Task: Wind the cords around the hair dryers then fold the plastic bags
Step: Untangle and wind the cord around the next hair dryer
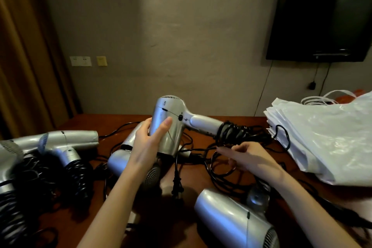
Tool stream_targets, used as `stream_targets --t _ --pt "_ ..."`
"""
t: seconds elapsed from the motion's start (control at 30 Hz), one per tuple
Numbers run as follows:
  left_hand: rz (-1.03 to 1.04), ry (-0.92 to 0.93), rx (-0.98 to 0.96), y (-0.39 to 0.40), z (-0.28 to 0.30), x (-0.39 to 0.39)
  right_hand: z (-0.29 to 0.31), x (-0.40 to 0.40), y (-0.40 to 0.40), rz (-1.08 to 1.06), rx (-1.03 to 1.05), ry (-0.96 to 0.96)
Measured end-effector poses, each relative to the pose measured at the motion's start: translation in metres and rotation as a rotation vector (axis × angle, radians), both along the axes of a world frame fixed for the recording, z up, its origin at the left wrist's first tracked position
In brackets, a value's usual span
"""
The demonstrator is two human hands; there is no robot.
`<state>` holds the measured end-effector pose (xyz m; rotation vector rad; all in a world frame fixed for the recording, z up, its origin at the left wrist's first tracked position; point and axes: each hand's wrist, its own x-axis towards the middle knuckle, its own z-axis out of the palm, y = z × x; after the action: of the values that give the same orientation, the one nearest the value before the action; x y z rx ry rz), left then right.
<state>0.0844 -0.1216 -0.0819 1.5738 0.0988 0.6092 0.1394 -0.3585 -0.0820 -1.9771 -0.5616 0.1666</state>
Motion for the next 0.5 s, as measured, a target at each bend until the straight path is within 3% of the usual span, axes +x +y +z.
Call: stream_targets --t 0.07,0.17,0.23,0.37,0.5 --pt "-0.011 0.014 0.048 0.005 0.0 0.0 0.002 0.002 -0.01 0.121 0.077 0.063" --pt "-0.062 0.052 0.119 0.006 0.0 -0.001 -0.003 0.01 -0.024 0.274 0.121 -0.097" --pt "-0.072 0.053 0.17 0.004 0.0 -0.003 -0.01 0.018 -0.024 0.227 0.029 -0.173" --pt "-0.086 0.052 0.231 0.004 0.0 -0.002 -0.012 0.03 -0.026 -0.095 -0.315 -0.357" --pt "-0.053 0.04 0.277 0.004 -0.004 0.0 -0.008 0.027 -0.029 -0.116 -0.269 -0.274"
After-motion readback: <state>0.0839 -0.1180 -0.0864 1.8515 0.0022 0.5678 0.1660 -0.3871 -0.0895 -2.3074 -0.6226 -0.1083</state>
